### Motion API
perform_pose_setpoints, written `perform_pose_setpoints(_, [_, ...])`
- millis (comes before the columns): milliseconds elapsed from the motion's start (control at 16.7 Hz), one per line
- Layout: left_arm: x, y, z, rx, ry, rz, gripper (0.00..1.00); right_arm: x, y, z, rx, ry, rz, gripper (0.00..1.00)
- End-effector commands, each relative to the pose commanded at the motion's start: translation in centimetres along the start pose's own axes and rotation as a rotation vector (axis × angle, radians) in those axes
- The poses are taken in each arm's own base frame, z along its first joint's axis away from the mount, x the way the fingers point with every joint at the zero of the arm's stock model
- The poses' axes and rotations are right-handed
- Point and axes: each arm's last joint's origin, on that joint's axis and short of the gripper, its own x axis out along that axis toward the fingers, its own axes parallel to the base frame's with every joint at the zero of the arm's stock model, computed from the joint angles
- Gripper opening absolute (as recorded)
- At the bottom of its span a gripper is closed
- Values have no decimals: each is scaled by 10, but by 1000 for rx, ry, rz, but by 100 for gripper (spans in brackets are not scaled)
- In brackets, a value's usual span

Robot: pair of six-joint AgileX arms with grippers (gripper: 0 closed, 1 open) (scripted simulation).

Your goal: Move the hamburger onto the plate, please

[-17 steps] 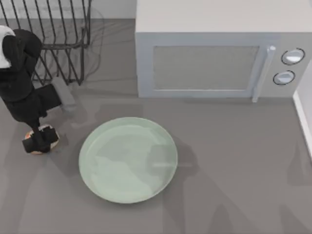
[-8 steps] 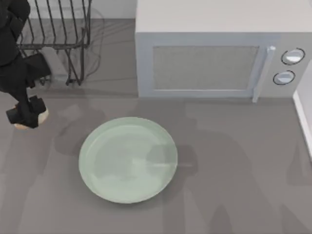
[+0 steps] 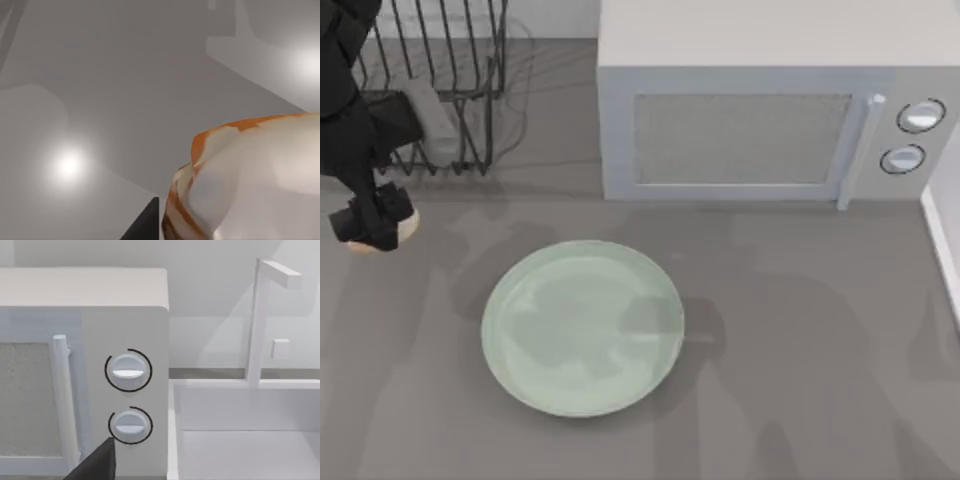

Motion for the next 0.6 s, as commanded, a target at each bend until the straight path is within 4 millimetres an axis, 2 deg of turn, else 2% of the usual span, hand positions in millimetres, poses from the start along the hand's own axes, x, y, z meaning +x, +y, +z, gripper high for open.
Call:
perform_pose_setpoints(120, [3, -11, 18, 62, 3, -3, 0, 0, 0, 0, 0, 0, 0, 100])
perform_pose_setpoints(240, [7, -30, 45, 160, 6, -6, 0, 0, 0, 0, 0, 0, 0, 100])
perform_pose_setpoints(480, [17, -90, 103, 400, 9, -16, 0, 0, 0, 0, 0, 0, 0, 100])
perform_pose_setpoints(600, [19, -116, 121, 490, 4, -14, 0, 0, 0, 0, 0, 0, 0, 100])
